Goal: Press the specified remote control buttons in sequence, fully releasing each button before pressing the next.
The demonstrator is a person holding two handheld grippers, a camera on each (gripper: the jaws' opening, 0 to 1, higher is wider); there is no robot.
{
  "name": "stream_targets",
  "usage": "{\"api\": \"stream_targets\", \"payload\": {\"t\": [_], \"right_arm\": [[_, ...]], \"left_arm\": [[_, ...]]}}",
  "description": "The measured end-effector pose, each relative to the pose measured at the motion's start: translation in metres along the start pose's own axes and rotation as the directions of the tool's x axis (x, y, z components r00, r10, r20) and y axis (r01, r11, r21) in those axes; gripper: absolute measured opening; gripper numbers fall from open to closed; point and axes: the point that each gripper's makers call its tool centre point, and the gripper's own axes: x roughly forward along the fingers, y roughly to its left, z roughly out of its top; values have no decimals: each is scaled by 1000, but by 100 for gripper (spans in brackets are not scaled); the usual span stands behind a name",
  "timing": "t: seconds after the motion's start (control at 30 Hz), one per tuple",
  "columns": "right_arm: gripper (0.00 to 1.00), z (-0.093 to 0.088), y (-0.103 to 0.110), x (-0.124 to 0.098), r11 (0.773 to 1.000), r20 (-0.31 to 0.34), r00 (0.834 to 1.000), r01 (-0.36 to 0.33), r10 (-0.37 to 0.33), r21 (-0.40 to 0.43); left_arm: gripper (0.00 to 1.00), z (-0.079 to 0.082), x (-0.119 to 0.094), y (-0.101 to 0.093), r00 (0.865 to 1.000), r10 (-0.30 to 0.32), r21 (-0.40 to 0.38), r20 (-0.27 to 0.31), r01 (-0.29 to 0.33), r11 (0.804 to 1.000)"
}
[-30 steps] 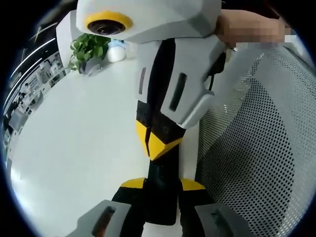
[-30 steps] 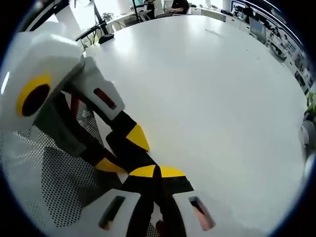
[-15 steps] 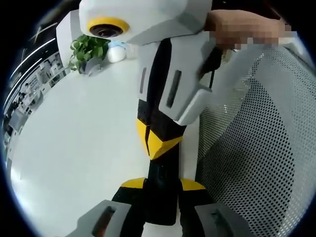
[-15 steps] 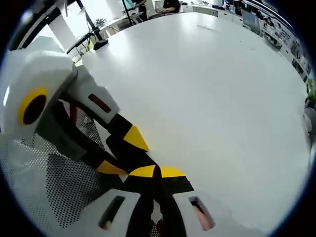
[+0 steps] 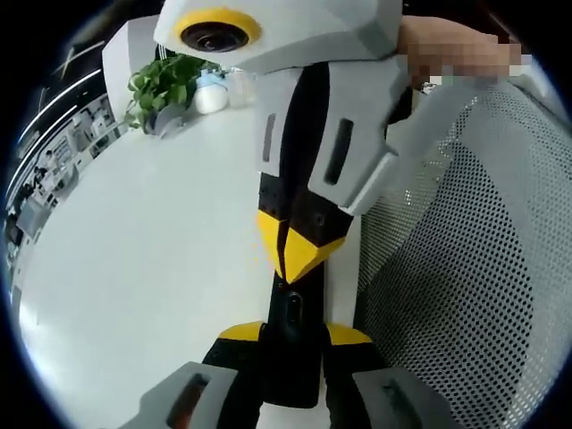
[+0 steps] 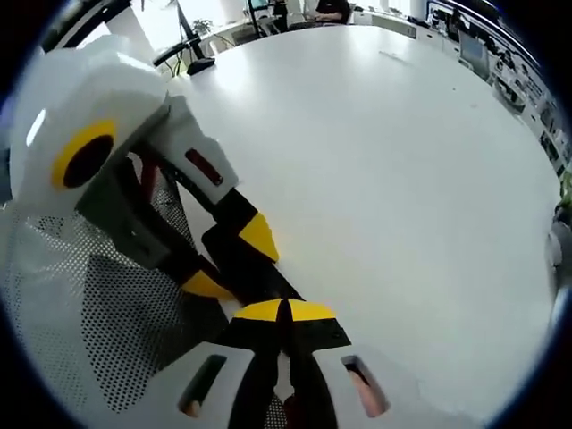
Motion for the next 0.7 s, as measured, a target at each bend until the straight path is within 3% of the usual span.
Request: {"api": "stream_targets", "payload": {"t": [0.13, 0.7], "right_arm": [[0, -1, 4, -1, 999, -2, 1000, 8, -8, -45], [0, 1, 9, 0, 997, -6, 1000, -29, 29, -73]], "left_arm": [[24, 0, 0, 0, 1000, 0, 0, 0, 0, 1000], [24, 0, 0, 0, 1000, -1, 1, -2, 1, 1000]]}}
